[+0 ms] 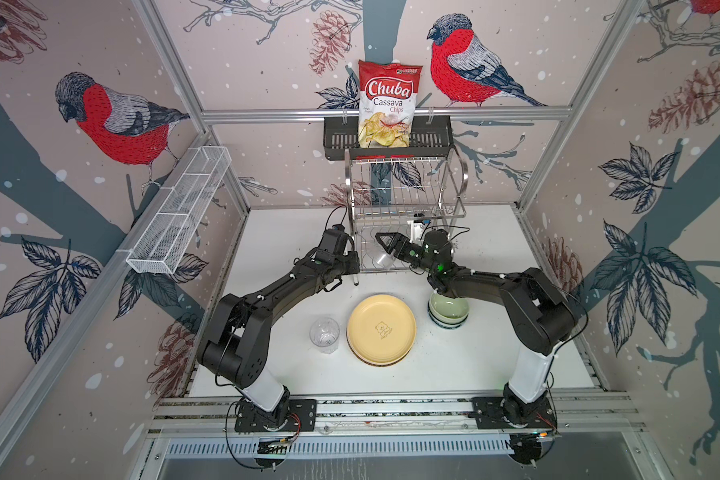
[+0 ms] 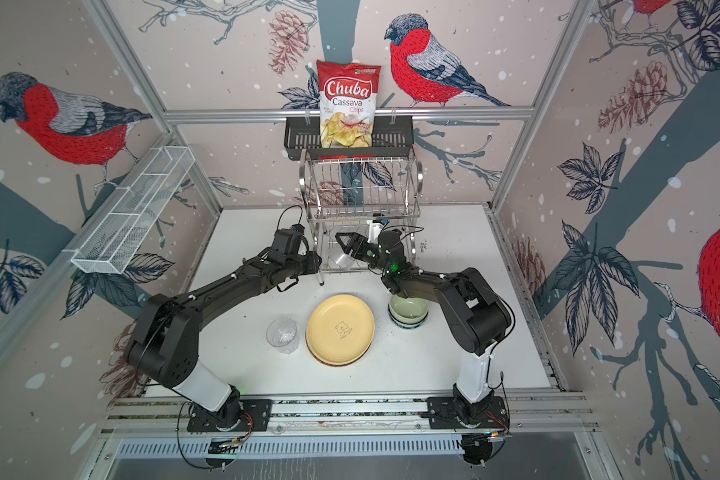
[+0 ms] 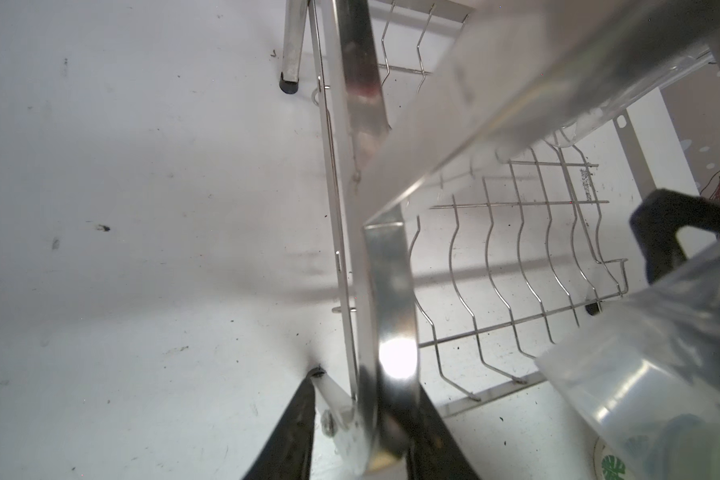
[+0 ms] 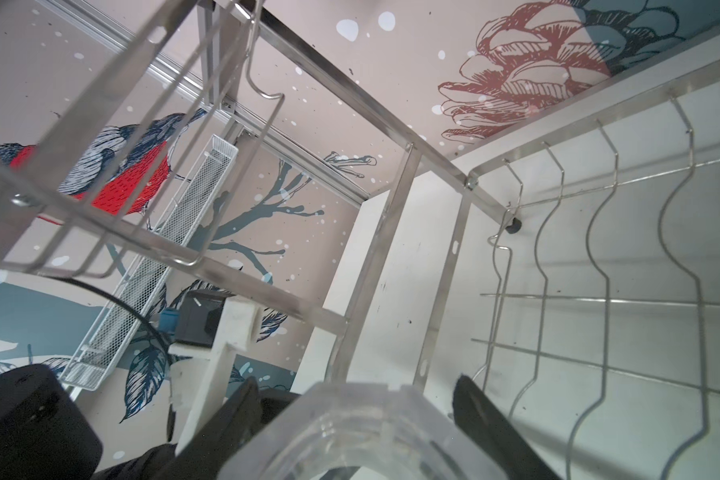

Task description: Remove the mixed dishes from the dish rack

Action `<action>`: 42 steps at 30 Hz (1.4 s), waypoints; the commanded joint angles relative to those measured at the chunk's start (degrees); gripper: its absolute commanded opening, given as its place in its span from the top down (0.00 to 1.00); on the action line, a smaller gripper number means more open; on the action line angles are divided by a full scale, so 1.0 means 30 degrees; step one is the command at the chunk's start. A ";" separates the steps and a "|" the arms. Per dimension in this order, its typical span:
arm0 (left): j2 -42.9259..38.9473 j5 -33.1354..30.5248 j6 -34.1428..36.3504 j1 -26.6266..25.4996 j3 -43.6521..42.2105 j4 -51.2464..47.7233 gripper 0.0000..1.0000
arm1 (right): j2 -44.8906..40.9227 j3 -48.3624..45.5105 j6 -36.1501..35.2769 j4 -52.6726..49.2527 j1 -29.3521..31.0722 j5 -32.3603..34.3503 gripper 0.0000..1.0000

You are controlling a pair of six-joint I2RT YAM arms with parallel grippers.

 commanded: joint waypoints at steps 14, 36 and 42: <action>-0.4313 -0.0777 -0.0588 0.0032 -0.1750 -0.0494 0.37 | -0.5287 -0.3883 0.0991 0.0993 0.1298 0.1021 0.81; -1.3311 -0.2425 -0.2458 -0.6347 -0.5817 -0.0784 0.10 | -1.5652 -1.0296 0.2568 -0.4466 0.4602 0.8789 0.81; -1.2705 -0.4031 -0.2351 -0.9401 -0.5194 -0.0790 0.07 | -1.7310 -1.1324 0.3290 -0.5613 0.5446 1.0610 0.80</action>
